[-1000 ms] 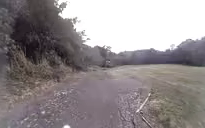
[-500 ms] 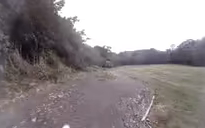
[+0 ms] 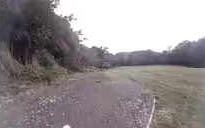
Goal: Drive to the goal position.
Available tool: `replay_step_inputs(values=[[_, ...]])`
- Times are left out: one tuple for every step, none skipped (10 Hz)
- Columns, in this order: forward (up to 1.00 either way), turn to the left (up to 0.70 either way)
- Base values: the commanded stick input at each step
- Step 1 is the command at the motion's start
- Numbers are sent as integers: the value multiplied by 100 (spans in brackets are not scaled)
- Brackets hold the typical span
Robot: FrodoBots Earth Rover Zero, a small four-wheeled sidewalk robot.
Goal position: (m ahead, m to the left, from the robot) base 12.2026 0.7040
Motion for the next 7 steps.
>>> replay_step_inputs(values=[[45, -27], [45, -27], [45, -27], [45, -27], [45, -27], [45, -27], [45, -27]])
